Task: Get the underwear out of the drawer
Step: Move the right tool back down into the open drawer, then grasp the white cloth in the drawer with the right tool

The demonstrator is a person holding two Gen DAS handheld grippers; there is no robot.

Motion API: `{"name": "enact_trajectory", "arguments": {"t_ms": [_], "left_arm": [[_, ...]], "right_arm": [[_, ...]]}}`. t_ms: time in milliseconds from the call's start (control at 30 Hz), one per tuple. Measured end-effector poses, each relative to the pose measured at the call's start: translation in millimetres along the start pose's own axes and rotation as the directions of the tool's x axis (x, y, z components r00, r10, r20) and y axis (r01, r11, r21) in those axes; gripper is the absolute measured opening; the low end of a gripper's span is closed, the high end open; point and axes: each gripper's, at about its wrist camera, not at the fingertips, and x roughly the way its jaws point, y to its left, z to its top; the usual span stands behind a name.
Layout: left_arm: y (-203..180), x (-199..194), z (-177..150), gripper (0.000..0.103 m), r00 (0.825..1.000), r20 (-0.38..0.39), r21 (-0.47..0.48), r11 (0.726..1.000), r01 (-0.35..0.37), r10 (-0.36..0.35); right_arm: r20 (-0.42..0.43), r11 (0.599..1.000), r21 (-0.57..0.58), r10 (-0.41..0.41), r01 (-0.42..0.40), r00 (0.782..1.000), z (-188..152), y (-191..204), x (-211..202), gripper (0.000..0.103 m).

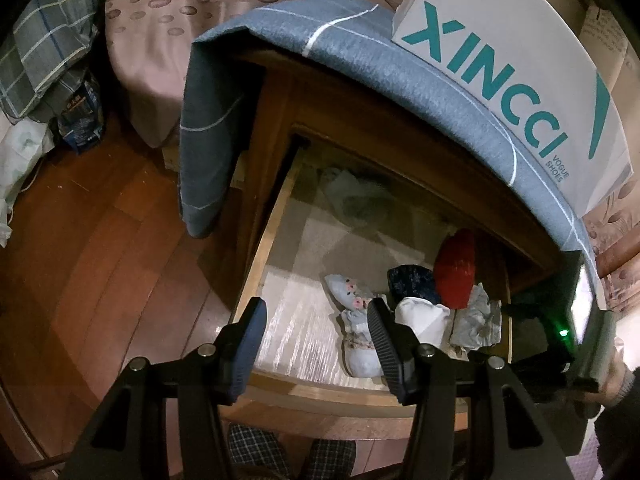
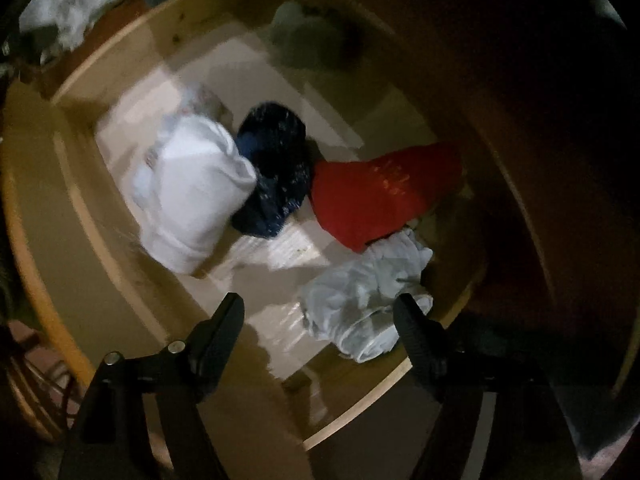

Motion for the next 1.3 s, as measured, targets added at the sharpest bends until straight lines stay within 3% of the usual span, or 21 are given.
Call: {"name": "enact_trajectory", "arguments": {"t_ms": [333, 600, 867, 1000, 1167, 1300], "left_arm": [[1, 5, 1, 0.054, 1.0, -0.019, -0.007, 1.0, 0.008, -0.008], [0, 10, 0, 0.054, 0.999, -0.032, -0.003, 1.0, 0.007, -0.007], [-5, 13, -1, 0.054, 0.999, -0.045, 0.024, 1.0, -0.014, 0.015], [-9, 19, -1, 0.054, 0.998, -0.065, 0.04, 0.999, -0.021, 0.024], [-17, 22, -3, 0.054, 0.995, -0.087, 0.09, 0.995, -0.031, 0.039], [-24, 25, -4, 0.054, 0.994, -0.101, 0.123, 0.992, -0.033, 0.045]], "right_arm": [[-0.034, 0.997, -0.049, -0.063, 0.062, 0.997, 9, -7, 35, 0.075], [-0.056, 0.999, -0.018, -0.028, 0.027, 0.998, 14, -25, 51, 0.076], [-0.067, 1.0, -0.02, 0.001, -0.003, 0.998, 25, -36, 70, 0.086], [-0.065, 1.0, 0.001, 0.012, -0.012, 0.998, 25, -40, 70, 0.087], [-0.06, 0.997, 0.065, 0.048, -0.044, 0.997, 21, -51, 71, 0.071], [-0.071, 0.991, 0.114, 0.081, -0.073, 0.994, 15, -54, 69, 0.067]]}}
